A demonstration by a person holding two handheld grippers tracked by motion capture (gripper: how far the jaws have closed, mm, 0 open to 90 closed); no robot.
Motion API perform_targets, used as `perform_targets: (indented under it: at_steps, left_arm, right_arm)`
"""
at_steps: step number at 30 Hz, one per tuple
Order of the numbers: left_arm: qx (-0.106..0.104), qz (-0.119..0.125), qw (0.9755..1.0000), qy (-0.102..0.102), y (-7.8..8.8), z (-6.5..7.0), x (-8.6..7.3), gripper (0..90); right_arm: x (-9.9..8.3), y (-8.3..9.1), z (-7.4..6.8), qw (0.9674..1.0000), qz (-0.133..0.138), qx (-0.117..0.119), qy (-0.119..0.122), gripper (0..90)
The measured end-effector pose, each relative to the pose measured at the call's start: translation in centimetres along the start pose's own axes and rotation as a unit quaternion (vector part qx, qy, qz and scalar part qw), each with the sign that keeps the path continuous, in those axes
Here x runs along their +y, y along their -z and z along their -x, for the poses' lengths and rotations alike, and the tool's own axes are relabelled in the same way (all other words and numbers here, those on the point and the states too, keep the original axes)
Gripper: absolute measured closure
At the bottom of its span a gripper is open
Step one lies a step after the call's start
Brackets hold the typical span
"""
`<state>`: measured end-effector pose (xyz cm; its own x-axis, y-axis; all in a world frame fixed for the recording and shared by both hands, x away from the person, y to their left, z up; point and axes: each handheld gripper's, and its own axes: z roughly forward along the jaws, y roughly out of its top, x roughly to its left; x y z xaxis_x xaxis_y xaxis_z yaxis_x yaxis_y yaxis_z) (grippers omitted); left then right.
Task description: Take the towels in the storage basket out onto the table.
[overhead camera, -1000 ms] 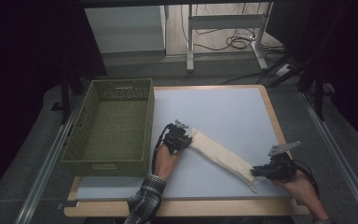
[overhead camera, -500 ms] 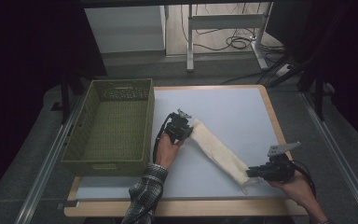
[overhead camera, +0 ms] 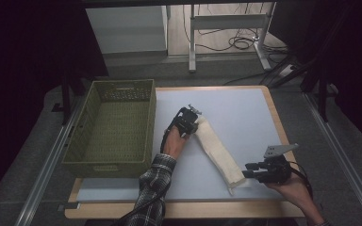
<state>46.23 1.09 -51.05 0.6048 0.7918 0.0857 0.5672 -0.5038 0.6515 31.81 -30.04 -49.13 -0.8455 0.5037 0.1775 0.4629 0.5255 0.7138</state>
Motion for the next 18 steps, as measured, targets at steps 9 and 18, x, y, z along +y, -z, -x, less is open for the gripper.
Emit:
perform_targets:
  at_steps: [9, 18]
  left_arm:
    - [-0.001, 0.008, 1.0, -0.004, -1.2, -0.1, 0.0, 78.1]
    - [-0.001, 0.008, 1.0, -0.002, -1.4, -0.3, 0.0, 74.5]
  right_arm:
    - [-0.1, -2.8, -0.5, 0.9971, -0.059, -0.003, 0.048, 56.4]
    - [-0.4, -2.8, -0.8, 0.9967, -0.057, -0.005, 0.058, 52.8]
